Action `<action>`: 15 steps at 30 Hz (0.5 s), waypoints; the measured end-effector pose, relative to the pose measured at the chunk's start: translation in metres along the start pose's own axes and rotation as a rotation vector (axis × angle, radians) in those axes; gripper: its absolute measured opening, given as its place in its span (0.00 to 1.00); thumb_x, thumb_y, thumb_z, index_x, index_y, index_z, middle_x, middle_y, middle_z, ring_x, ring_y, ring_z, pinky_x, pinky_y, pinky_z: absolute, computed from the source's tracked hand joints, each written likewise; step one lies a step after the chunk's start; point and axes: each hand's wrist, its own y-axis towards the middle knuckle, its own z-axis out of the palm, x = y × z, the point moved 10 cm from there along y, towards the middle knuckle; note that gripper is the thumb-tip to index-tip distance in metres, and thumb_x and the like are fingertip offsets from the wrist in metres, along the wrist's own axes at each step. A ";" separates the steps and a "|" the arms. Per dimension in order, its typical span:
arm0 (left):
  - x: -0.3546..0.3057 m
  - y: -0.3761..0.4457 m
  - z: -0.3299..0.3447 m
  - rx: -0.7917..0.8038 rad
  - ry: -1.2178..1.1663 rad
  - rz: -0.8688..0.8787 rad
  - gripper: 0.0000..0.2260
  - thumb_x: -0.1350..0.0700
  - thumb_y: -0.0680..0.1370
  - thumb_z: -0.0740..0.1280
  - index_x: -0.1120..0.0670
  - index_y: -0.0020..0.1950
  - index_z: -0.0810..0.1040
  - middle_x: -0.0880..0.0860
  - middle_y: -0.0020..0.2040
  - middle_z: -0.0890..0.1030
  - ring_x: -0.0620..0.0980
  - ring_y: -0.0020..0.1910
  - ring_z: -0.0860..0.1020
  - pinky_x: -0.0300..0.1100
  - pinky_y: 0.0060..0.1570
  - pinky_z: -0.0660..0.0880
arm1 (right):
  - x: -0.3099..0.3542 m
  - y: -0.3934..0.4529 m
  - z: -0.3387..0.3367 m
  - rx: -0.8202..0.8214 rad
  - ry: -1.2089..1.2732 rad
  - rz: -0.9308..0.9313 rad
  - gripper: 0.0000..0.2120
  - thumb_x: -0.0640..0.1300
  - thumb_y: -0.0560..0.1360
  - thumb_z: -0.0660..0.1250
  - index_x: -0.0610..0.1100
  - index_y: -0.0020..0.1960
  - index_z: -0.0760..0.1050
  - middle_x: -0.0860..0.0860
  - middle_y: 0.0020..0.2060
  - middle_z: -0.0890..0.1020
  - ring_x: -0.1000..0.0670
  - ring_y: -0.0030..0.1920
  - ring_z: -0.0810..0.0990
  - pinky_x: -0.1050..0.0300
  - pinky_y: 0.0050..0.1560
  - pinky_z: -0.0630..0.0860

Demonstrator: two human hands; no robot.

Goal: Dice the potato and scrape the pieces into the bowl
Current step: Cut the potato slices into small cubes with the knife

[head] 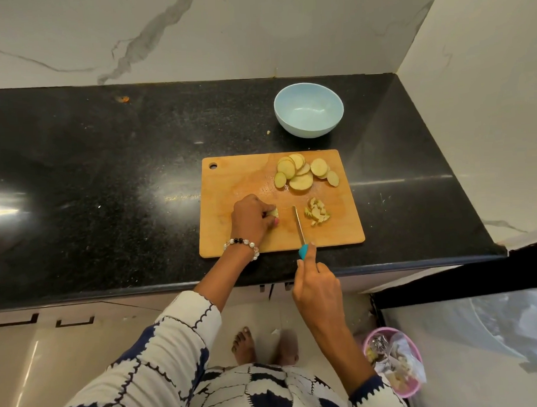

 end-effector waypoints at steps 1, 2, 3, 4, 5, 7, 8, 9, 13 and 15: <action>0.000 0.000 0.000 0.001 0.001 -0.003 0.17 0.54 0.69 0.75 0.56 0.56 0.81 0.54 0.50 0.80 0.50 0.48 0.77 0.37 0.47 0.70 | 0.002 0.003 0.001 -0.009 0.017 -0.004 0.23 0.46 0.78 0.57 0.33 0.67 0.68 0.47 0.28 0.74 0.54 0.24 0.63 0.66 0.24 0.51; 0.000 0.000 -0.001 0.002 0.006 -0.005 0.17 0.54 0.69 0.75 0.56 0.56 0.81 0.54 0.50 0.80 0.51 0.49 0.77 0.37 0.47 0.70 | 0.005 0.006 0.004 -0.009 0.030 -0.018 0.23 0.46 0.78 0.56 0.33 0.69 0.67 0.47 0.30 0.74 0.54 0.26 0.63 0.64 0.25 0.52; 0.000 0.000 -0.001 0.002 0.012 -0.009 0.17 0.54 0.69 0.74 0.56 0.57 0.81 0.54 0.50 0.80 0.51 0.49 0.78 0.38 0.48 0.71 | 0.010 0.009 0.009 0.007 0.037 -0.038 0.24 0.46 0.80 0.54 0.34 0.71 0.64 0.46 0.32 0.75 0.52 0.28 0.65 0.61 0.26 0.55; 0.000 0.000 -0.001 0.001 0.019 -0.011 0.17 0.55 0.70 0.74 0.56 0.57 0.81 0.54 0.50 0.80 0.51 0.49 0.78 0.39 0.49 0.72 | 0.011 0.010 0.013 0.036 0.049 -0.043 0.24 0.46 0.81 0.53 0.36 0.73 0.60 0.45 0.34 0.75 0.51 0.30 0.66 0.58 0.29 0.58; 0.001 0.000 -0.001 0.000 0.027 -0.008 0.16 0.55 0.70 0.74 0.55 0.57 0.81 0.54 0.51 0.81 0.51 0.50 0.78 0.40 0.50 0.73 | 0.009 0.010 0.016 0.054 0.059 -0.031 0.24 0.47 0.82 0.52 0.37 0.74 0.58 0.45 0.36 0.75 0.50 0.32 0.67 0.58 0.30 0.58; 0.001 -0.001 -0.001 0.000 0.039 0.004 0.16 0.55 0.71 0.73 0.55 0.58 0.80 0.54 0.52 0.81 0.51 0.51 0.78 0.41 0.51 0.73 | -0.002 0.008 0.011 0.025 0.058 0.010 0.25 0.47 0.82 0.52 0.37 0.75 0.56 0.46 0.37 0.75 0.50 0.33 0.68 0.58 0.30 0.57; 0.002 -0.002 -0.001 0.004 0.039 0.008 0.17 0.55 0.71 0.73 0.55 0.59 0.80 0.54 0.52 0.80 0.51 0.51 0.78 0.40 0.51 0.73 | -0.008 0.006 0.007 0.003 0.060 0.033 0.25 0.47 0.82 0.52 0.36 0.75 0.57 0.46 0.37 0.76 0.50 0.32 0.68 0.59 0.29 0.57; 0.002 -0.003 0.000 0.011 0.039 0.009 0.18 0.54 0.71 0.73 0.55 0.60 0.79 0.54 0.52 0.80 0.50 0.52 0.77 0.40 0.51 0.72 | -0.012 0.005 0.005 -0.005 0.074 0.051 0.25 0.47 0.82 0.52 0.36 0.75 0.57 0.46 0.37 0.76 0.51 0.32 0.70 0.61 0.29 0.58; 0.003 -0.005 0.000 0.001 0.054 0.003 0.19 0.53 0.71 0.73 0.55 0.61 0.79 0.55 0.53 0.78 0.51 0.52 0.76 0.41 0.51 0.72 | 0.002 0.010 0.009 0.037 0.148 -0.019 0.29 0.52 0.79 0.46 0.38 0.75 0.56 0.47 0.36 0.77 0.50 0.34 0.75 0.57 0.33 0.66; 0.004 -0.004 0.000 0.003 0.062 0.002 0.18 0.53 0.71 0.72 0.54 0.60 0.79 0.55 0.53 0.78 0.52 0.52 0.76 0.39 0.49 0.70 | 0.012 0.012 0.012 0.059 0.159 -0.058 0.30 0.53 0.78 0.45 0.38 0.75 0.57 0.47 0.37 0.78 0.49 0.34 0.76 0.55 0.33 0.68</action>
